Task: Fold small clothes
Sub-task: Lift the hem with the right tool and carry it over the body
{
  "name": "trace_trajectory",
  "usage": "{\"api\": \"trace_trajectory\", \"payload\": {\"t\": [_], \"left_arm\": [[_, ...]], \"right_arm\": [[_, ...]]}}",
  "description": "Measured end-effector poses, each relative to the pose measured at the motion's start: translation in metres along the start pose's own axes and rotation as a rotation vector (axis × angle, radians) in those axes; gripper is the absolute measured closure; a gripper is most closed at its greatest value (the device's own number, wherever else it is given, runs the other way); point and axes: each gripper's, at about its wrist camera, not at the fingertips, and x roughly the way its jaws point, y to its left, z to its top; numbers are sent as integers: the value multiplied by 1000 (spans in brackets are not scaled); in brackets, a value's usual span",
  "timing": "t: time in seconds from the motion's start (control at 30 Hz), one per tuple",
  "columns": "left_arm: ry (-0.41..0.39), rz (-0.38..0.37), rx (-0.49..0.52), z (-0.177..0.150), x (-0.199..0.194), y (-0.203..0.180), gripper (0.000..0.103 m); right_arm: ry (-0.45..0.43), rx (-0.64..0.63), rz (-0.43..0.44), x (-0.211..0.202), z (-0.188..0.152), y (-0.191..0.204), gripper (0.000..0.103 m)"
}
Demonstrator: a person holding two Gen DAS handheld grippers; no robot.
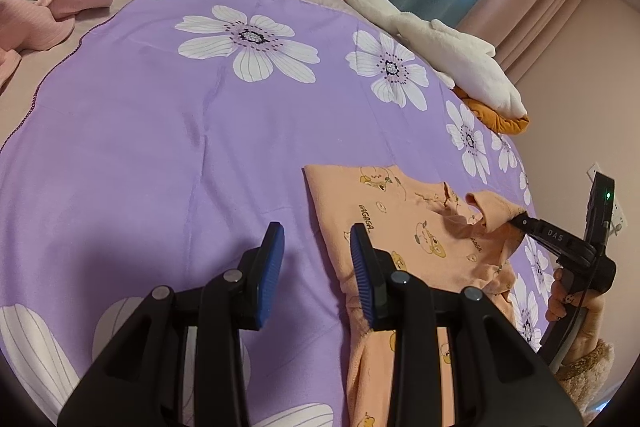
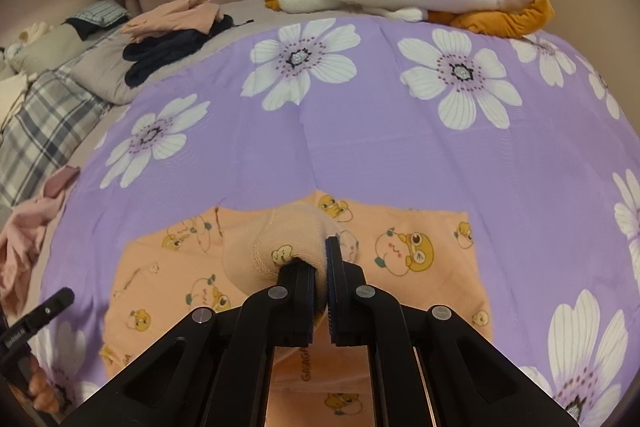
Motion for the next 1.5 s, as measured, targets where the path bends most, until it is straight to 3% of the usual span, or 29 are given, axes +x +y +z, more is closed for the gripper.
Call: {"api": "trace_trajectory", "payload": {"t": [0.8, 1.5], "left_arm": [[4, -3, 5, -1, -1, -2, 69], [21, 6, 14, -4, 4, -3, 68]], "right_arm": [[174, 73, -64, 44, -40, -28, 97], [155, 108, -16, 47, -48, -36, 97]]}}
